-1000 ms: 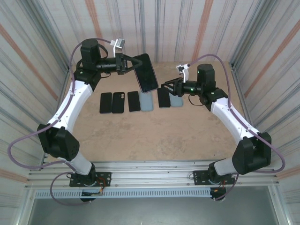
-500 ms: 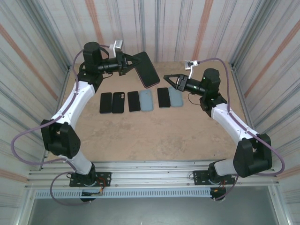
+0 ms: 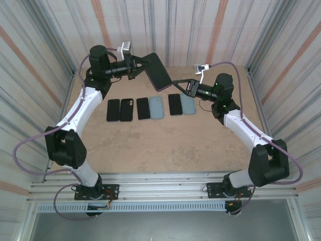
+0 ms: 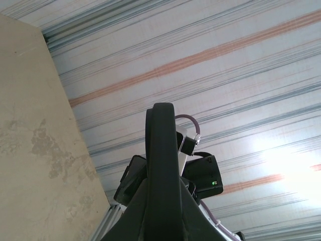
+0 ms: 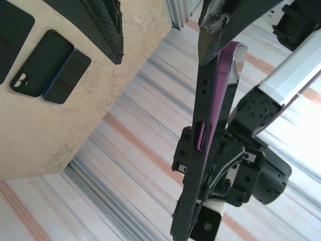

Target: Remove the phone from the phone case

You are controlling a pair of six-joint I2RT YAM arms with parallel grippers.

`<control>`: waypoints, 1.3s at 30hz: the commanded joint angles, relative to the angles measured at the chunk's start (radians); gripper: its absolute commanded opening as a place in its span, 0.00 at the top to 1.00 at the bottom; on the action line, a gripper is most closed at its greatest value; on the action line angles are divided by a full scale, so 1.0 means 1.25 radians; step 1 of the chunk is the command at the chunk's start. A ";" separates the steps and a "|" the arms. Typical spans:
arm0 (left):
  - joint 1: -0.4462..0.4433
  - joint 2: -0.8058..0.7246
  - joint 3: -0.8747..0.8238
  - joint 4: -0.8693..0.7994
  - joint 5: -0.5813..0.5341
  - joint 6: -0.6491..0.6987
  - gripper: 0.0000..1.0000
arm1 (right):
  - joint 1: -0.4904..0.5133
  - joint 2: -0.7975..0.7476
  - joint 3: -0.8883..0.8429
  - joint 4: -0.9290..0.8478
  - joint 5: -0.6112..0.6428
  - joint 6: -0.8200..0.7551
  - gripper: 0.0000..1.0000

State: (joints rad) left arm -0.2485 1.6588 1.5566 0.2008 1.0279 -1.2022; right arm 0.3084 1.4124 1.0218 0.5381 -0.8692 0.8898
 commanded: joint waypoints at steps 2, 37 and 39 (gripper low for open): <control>-0.004 -0.005 -0.008 0.055 -0.008 -0.014 1.00 | 0.005 0.002 0.027 0.024 -0.024 0.019 0.58; -0.035 0.014 0.003 0.109 -0.043 -0.068 1.00 | 0.027 0.039 0.038 0.091 -0.023 0.111 0.59; -0.040 0.022 0.001 0.112 -0.050 -0.069 1.00 | 0.033 0.045 0.038 0.110 -0.015 0.136 0.59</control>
State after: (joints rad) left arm -0.2840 1.6760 1.5398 0.2878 0.9878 -1.2728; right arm 0.3298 1.4570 1.0370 0.6155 -0.8902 1.0054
